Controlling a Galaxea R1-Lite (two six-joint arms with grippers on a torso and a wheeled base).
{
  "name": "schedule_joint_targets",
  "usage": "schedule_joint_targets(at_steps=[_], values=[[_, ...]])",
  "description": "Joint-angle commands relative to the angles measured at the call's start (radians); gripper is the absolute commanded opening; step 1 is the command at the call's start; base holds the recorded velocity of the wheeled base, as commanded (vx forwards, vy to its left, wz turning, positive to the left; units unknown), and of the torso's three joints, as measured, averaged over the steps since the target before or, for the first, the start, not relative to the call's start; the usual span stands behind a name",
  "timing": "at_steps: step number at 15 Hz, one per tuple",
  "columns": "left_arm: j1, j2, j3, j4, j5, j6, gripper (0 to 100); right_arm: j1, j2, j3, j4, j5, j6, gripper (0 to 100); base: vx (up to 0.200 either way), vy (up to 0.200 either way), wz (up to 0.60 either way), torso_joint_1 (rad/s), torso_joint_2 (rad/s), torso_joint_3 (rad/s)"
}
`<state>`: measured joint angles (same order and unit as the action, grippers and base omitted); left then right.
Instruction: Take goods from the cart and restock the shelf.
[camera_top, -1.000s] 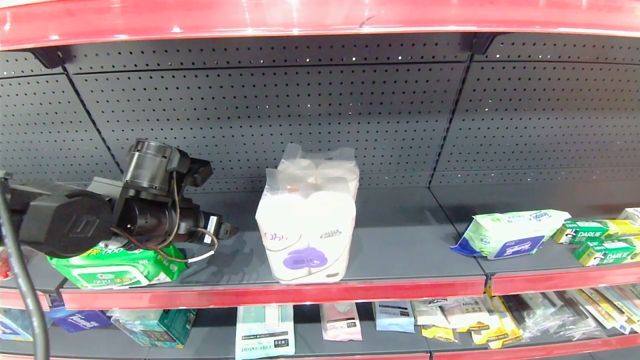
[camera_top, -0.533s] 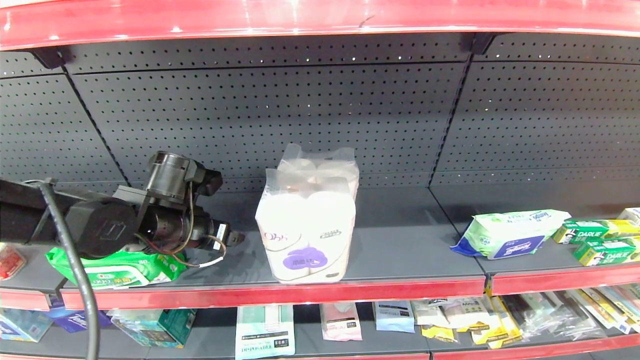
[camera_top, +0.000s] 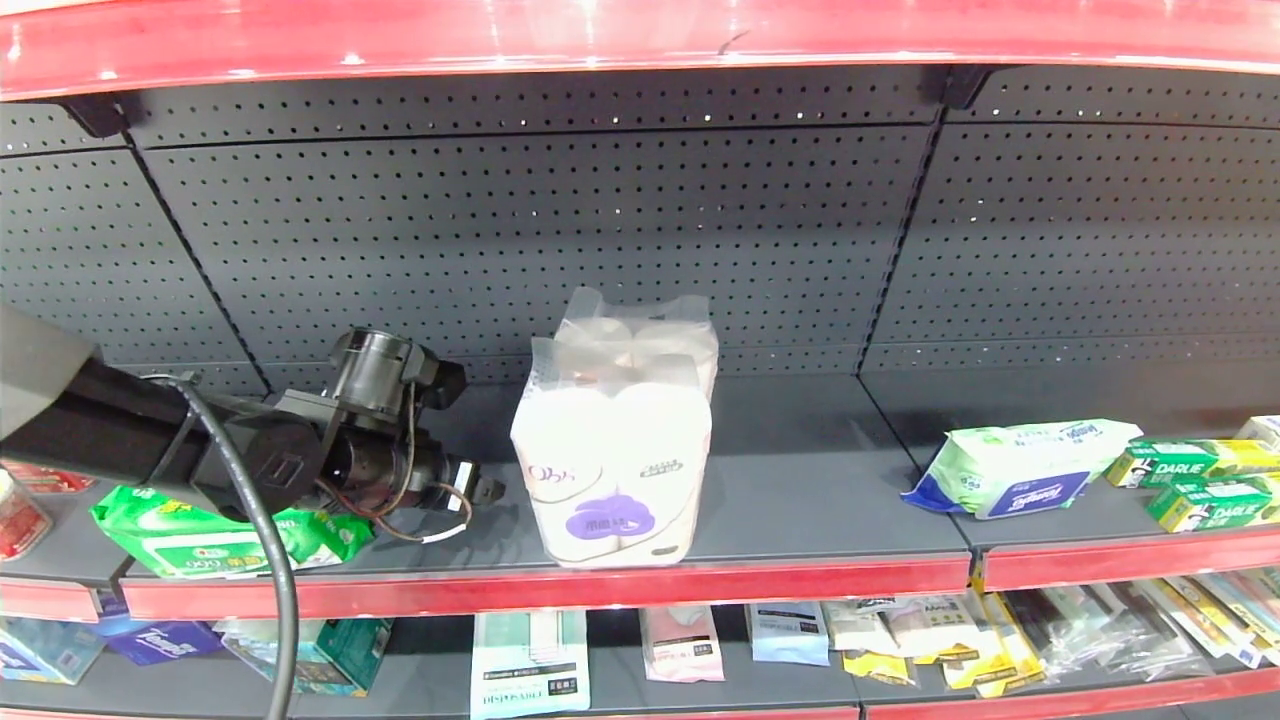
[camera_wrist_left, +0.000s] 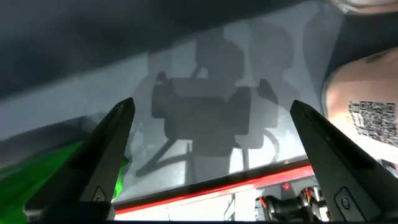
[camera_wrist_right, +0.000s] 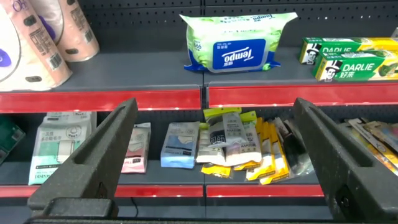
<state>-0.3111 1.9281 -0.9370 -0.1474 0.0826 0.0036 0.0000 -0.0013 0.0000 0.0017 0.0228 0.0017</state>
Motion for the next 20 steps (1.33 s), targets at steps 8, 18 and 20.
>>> schedule_joint_targets(at_steps=[8, 18, 20], values=[[-0.002, 0.065, -0.003, -0.054, -0.021, 0.061, 100, 0.0, 0.001, 0.0, 0.0, 0.0, 0.0, 100, 0.0, 0.0, 0.0, 0.0, 0.0, 0.0], [-0.045, 0.103, -0.02, -0.073, -0.021, 0.072, 100, 0.0, 0.001, 0.0, 0.0, 0.0, 0.0, 100, 0.0, 0.0, 0.0, 0.0, 0.0, 0.0], [-0.056, 0.111, -0.028, -0.073, -0.021, 0.072, 100, 0.0, 0.001, 0.0, 0.0, 0.0, 0.0, 100, 0.0, 0.0, 0.0, 0.0, 0.0, 0.0]])
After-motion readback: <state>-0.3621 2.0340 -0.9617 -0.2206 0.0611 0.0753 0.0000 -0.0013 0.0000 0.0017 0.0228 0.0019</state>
